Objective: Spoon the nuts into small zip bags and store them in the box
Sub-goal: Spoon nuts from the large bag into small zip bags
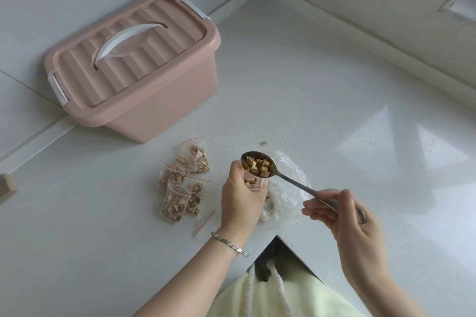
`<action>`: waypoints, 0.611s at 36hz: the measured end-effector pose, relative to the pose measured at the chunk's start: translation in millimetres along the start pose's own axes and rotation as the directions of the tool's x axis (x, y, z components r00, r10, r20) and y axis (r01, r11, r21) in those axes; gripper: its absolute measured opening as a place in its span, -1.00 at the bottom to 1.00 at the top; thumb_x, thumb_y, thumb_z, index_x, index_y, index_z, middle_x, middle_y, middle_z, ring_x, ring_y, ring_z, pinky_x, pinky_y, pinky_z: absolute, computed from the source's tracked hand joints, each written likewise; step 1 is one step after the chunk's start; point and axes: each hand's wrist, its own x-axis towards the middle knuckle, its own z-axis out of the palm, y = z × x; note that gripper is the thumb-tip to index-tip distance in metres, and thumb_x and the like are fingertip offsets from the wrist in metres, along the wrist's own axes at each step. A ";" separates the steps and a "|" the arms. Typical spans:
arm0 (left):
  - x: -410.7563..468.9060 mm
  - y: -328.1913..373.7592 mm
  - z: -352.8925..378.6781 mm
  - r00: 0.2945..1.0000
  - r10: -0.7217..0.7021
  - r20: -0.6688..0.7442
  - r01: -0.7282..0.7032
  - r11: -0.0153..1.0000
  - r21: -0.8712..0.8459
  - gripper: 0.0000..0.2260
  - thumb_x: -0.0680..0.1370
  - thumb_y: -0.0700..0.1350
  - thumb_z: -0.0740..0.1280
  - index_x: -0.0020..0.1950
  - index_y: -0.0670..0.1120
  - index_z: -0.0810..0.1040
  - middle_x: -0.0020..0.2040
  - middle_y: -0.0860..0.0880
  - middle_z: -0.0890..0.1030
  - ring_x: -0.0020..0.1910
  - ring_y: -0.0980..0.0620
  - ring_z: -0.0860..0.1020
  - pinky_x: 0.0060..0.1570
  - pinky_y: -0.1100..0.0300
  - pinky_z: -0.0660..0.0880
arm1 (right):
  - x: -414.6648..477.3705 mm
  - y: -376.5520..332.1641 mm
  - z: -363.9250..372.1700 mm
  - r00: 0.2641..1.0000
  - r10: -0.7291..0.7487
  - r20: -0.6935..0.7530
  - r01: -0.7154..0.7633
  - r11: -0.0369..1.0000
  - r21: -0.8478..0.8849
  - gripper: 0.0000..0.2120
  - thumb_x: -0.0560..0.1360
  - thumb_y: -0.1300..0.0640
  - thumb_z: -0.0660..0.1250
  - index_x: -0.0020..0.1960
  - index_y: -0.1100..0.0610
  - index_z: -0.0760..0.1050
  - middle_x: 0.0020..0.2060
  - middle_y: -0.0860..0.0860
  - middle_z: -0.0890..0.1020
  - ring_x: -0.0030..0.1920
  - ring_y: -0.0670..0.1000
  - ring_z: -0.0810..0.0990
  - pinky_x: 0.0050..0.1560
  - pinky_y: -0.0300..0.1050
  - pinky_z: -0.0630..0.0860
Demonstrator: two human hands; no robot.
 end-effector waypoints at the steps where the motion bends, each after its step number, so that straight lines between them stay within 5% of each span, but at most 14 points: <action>1: 0.3 0.9 0.1 1.000 -0.001 -0.002 0.001 1.000 -0.008 -0.72 0.41 -0.15 0.45 0.00 -0.06 0.39 -0.14 0.08 0.53 -0.23 0.28 0.48 -0.33 0.57 0.39 | -2.0 0.8 0.5 1.000 -0.020 0.000 0.020 1.000 -0.019 -0.42 0.22 -0.46 0.30 -0.22 0.06 0.63 -0.32 0.15 0.67 -0.29 0.11 0.66 -0.26 -0.22 0.56; 5: 0.8 3.3 1.9 1.000 -0.004 -0.009 0.004 1.000 -0.024 -0.67 0.40 -0.12 0.46 0.07 -0.08 0.41 -0.10 0.02 0.56 -0.14 0.12 0.54 -0.30 0.56 0.41 | -9.1 2.9 0.1 0.992 -0.123 0.003 0.123 0.984 -0.127 -0.47 0.36 -0.41 0.19 -0.18 0.03 0.61 -0.29 0.08 0.68 -0.25 0.07 0.66 -0.21 -0.23 0.55; 10: -1.3 6.4 2.9 1.000 0.001 0.001 -0.001 0.999 -0.038 -0.73 0.41 -0.16 0.45 -0.06 -0.05 0.37 -0.24 0.16 0.48 -0.27 0.28 0.48 -0.32 0.57 0.38 | -14.5 2.4 -3.3 0.954 -0.293 0.065 0.299 0.916 -0.266 -0.61 0.51 -0.28 0.09 -0.17 -0.12 0.59 -0.28 -0.10 0.67 -0.23 -0.04 0.63 -0.17 -0.26 0.53; 18: -3.4 2.6 4.4 0.998 0.061 -0.019 -0.062 0.998 -0.030 -0.72 0.40 -0.18 0.45 -0.11 0.03 0.36 -0.21 0.11 0.52 -0.21 0.15 0.53 -0.26 0.56 0.39 | -13.7 9.2 -13.0 0.867 -0.447 0.220 0.498 0.763 -0.413 -0.67 0.61 -0.08 0.04 -0.07 -0.04 0.57 -0.17 -0.16 0.63 -0.14 -0.18 0.60 -0.10 -0.39 0.45; 22: -4.4 0.8 4.0 0.995 0.089 -0.038 -0.090 0.996 -0.026 -0.66 0.40 -0.23 0.46 -0.14 0.05 0.31 -0.24 0.20 0.44 -0.28 0.28 0.47 -0.26 0.59 0.35 | -13.1 9.2 -16.1 0.836 -0.493 0.241 0.547 0.718 -0.430 -0.68 0.62 -0.06 0.03 -0.06 0.00 0.53 -0.12 -0.17 0.60 -0.12 -0.19 0.59 -0.10 -0.39 0.46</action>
